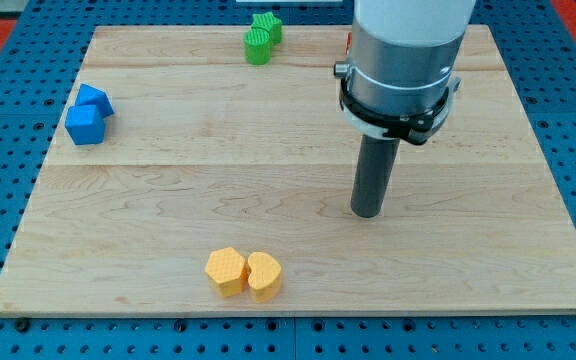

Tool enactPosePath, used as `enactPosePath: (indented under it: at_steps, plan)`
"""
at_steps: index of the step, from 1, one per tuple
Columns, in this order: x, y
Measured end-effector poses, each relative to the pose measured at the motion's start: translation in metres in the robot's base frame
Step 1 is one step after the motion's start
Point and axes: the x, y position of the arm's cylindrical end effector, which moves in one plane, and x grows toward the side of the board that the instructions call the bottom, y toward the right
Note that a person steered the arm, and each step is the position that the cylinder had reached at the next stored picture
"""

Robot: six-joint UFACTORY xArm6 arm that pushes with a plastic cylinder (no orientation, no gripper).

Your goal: Move your arm to the top right side of the yellow blocks

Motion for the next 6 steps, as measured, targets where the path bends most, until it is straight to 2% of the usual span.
enactPosePath:
  at_steps: [4,5,6]
  plan:
    - [0.0,0.025]
    - [0.027,0.095]
    - [0.104,0.127]
